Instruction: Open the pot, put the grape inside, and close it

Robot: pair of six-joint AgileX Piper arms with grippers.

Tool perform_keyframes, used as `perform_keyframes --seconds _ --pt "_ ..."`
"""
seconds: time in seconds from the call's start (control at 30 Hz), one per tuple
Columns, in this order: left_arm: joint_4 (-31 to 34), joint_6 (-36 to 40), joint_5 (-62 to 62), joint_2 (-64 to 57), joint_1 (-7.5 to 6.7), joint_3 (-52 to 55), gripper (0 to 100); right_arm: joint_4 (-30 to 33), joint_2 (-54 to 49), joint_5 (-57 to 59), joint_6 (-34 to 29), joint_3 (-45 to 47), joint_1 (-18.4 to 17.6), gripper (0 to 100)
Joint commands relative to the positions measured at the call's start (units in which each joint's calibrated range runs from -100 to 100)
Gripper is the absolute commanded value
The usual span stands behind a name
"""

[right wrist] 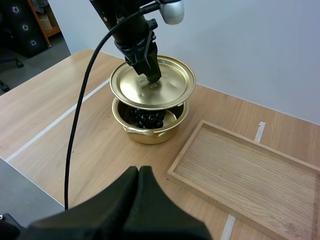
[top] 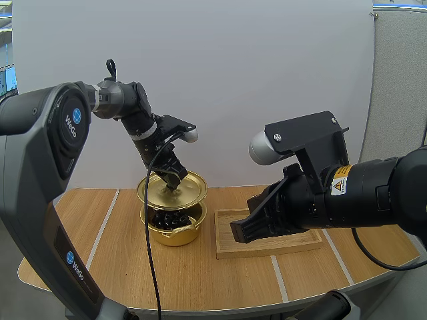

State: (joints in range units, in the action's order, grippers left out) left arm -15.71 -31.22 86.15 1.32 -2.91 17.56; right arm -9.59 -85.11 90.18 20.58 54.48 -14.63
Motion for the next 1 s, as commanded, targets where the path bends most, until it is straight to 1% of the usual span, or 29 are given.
perform_keyframes --seconds 0.0,0.37,0.6,0.8,0.97 --pt "-0.81 -0.91 -3.78 -0.52 -0.18 1.71 0 0.20 -0.58 -0.40 -0.27 0.07 0.21 0" --pt "-0.37 -1.58 -7.74 -0.40 -0.18 5.97 0 0.20 -0.58 -0.40 -0.27 0.07 0.21 0" --pt "-0.85 -1.70 -7.74 0.02 -0.18 6.07 0 0.20 -0.58 -0.40 -0.27 0.07 0.21 0" --pt "-0.96 -1.70 -7.94 3.32 -0.18 6.07 0 0.20 -0.58 -0.40 -0.27 0.07 0.21 0" --pt "-2.30 -2.13 -9.11 3.71 -0.18 6.07 0 0.20 -0.58 -0.40 -0.27 0.07 0.21 0"
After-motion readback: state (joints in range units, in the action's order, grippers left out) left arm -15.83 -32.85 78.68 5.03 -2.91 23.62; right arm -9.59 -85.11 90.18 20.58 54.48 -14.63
